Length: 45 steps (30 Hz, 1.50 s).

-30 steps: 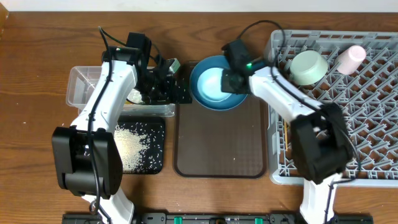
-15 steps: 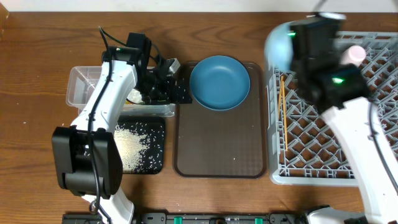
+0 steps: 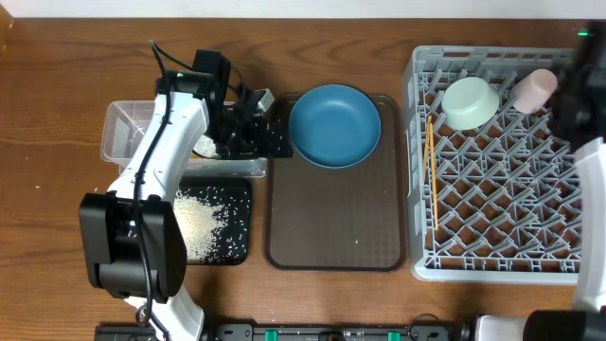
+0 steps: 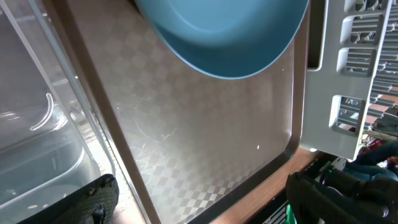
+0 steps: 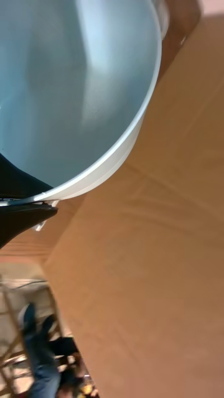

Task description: Sort waste into correct bins and load items into the dishwasher rack

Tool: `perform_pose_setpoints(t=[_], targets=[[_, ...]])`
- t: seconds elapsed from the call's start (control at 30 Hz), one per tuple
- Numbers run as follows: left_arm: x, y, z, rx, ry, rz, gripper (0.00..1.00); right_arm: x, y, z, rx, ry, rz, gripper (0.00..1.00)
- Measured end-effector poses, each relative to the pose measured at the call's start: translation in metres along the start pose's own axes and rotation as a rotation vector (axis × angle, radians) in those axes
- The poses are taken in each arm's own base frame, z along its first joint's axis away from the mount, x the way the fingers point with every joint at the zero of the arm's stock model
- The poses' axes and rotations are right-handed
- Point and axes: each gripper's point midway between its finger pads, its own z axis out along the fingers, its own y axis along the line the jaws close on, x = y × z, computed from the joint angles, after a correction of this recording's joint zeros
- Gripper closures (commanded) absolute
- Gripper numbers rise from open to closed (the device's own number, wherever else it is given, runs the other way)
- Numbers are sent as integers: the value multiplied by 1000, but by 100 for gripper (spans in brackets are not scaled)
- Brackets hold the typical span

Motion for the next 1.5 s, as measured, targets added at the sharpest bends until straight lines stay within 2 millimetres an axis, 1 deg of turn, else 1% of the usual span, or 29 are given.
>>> perform_pose_setpoints(t=[0.07, 0.2, 0.33, 0.43, 0.6, 0.73, 0.83, 1.0, 1.17, 1.3, 1.4, 1.43, 1.47, 1.5], targets=[[0, 0, 0, 0, 0, 0, 11, 7, 0, 16, -11, 46, 2, 99], [0, 0, 0, 0, 0, 0, 11, 18, 0, 40, -18, 107, -6, 99], [0, 0, 0, 0, 0, 0, 11, 25, 3, 65, 17, 139, -73, 99], [0, 0, 0, 0, 0, 0, 11, 31, 11, 84, 40, 160, -188, 99], [0, 0, 0, 0, 0, 0, 10, 49, 22, 115, 123, 213, -485, 99], [0, 0, 0, 0, 0, 0, 11, 58, 26, 131, 238, 246, -686, 99], [0, 0, 0, 0, 0, 0, 11, 62, 28, 138, 301, 270, -819, 99], [0, 0, 0, 0, 0, 0, 11, 72, 36, 147, 341, 321, -1029, 99], [0, 0, 0, 0, 0, 1, 11, 85, 49, 154, 329, 347, -1128, 99], [0, 0, 0, 0, 0, 0, 11, 89, 64, 151, 313, 332, -1169, 98], [0, 0, 0, 0, 0, 0, 10, 89, 79, 143, 277, 304, -1184, 94], [0, 0, 0, 0, 0, 0, 10, 89, 82, 142, 265, 298, -1189, 91], [0, 0, 0, 0, 0, 0, 11, 90, 86, 140, 251, 291, -1193, 85], [0, 0, 0, 0, 0, 0, 11, 90, 90, 138, 235, 284, -1196, 75]])
